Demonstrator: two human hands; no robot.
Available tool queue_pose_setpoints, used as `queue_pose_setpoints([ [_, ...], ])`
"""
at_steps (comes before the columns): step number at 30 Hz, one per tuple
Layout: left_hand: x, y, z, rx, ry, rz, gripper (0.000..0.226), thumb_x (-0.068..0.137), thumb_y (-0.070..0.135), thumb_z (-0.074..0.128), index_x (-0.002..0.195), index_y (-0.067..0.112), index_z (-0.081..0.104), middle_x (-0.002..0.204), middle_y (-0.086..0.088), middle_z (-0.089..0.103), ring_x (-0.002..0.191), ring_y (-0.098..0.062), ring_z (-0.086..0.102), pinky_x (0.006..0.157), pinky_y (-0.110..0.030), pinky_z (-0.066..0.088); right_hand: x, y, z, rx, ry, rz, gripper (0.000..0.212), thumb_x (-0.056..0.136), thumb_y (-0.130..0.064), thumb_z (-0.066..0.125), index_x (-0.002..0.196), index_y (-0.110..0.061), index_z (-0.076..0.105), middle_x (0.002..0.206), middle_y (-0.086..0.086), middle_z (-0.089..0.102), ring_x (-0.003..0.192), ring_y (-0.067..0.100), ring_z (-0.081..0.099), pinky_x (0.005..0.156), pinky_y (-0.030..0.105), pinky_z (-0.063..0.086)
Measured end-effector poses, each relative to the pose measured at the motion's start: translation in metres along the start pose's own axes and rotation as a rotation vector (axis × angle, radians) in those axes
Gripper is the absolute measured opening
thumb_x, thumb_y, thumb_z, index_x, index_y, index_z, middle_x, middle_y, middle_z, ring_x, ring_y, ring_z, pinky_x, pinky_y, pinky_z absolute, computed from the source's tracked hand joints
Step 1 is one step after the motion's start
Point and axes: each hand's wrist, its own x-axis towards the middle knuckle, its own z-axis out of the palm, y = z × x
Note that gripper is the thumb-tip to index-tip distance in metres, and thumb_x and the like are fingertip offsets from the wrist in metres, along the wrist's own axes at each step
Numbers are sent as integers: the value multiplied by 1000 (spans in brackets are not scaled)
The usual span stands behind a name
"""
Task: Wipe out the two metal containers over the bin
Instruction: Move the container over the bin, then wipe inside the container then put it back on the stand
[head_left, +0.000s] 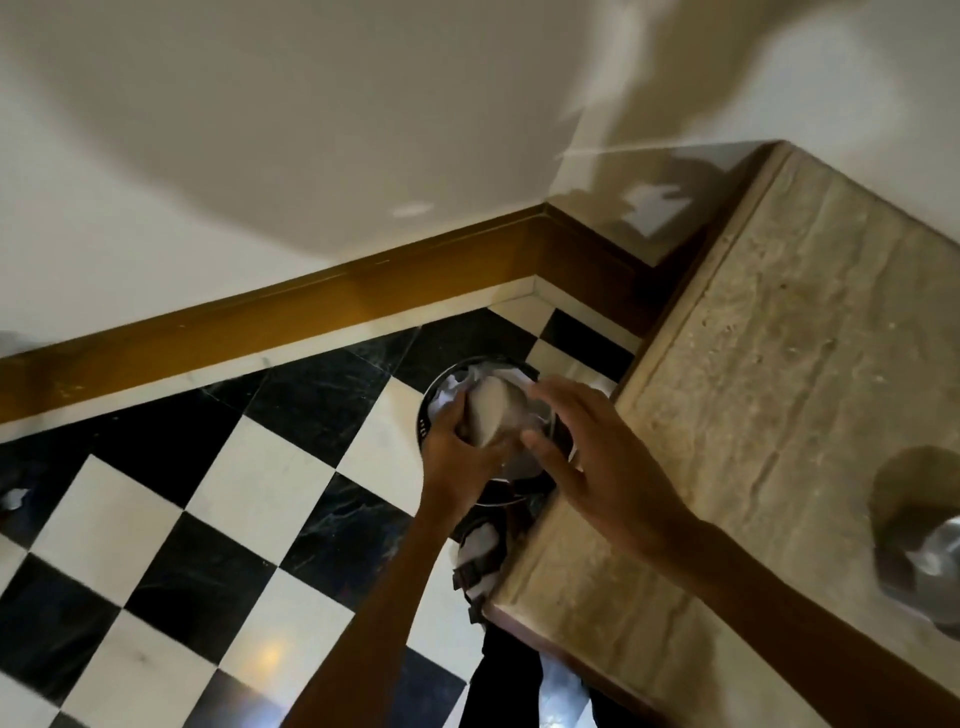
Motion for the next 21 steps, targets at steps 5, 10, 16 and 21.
queue_pose_setpoints([
  [5,6,-15,-14,465,-63,413,125,58,92,58,156,25,21,165,-4,24,149,-23,24,117,-36,28,4,-9,20,-248,34,-142,83,97,-64,32,159,-14,12,169,10,11,157,25,8,125,41,22],
  [10,0,-8,-29,477,-101,674,123,61,76,76,151,2,36,159,-24,35,148,-41,33,116,-61,39,3,-1,36,-630,-377,-258,97,93,-74,29,159,-7,1,169,17,7,157,30,1,127,51,11],
  [16,0,0,-35,510,-114,692,121,62,70,82,151,4,33,158,-25,37,146,-41,36,113,-61,41,-3,-2,34,-586,-304,-290,95,94,-73,29,159,-7,7,169,16,10,157,31,5,126,51,19],
  [21,-1,4,-34,496,-101,682,117,64,70,79,149,2,35,158,-27,36,145,-42,36,112,-62,41,-5,-7,30,-497,-46,-262,89,96,-68,27,158,-5,14,168,17,14,157,32,10,128,47,12],
])
